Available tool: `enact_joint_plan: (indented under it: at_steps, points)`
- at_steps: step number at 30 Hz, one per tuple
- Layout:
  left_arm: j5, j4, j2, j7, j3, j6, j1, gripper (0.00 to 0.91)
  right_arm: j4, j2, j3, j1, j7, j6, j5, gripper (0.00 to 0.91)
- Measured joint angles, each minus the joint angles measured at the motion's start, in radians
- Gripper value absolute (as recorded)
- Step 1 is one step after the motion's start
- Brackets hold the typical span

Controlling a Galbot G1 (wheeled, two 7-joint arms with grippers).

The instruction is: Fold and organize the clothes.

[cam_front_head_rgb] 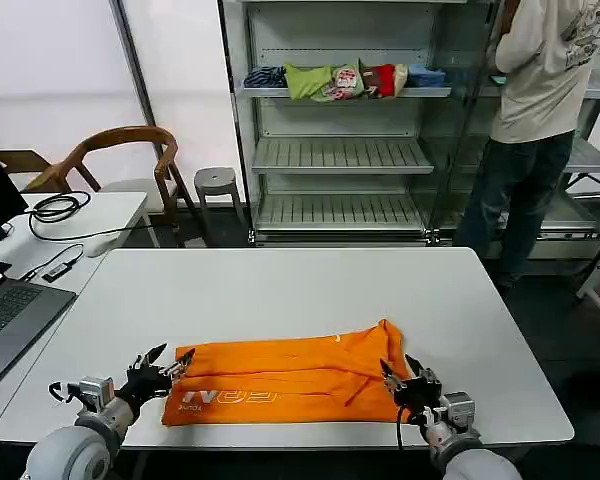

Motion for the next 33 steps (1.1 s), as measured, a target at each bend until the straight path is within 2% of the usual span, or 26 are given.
enact_joint_plan:
  at_steps: [14,23,33]
  points:
    - [-0.005,-0.037,-0.06,-0.259,0.111,-0.051,0.011,0.907,0.043,-0.01,0.117,-0.09,-0.035,0.029,-0.036,0.907]
    - [0.014,-0.024,-0.098,-0.411,0.178,-0.074,0.005,0.907,0.041,-0.009,0.135,-0.111,-0.043,0.043,-0.056,0.907]
    - [0.021,-0.001,-0.105,-0.484,0.207,-0.082,-0.01,0.907,0.039,-0.01,0.145,-0.119,-0.048,0.053,-0.074,0.907]
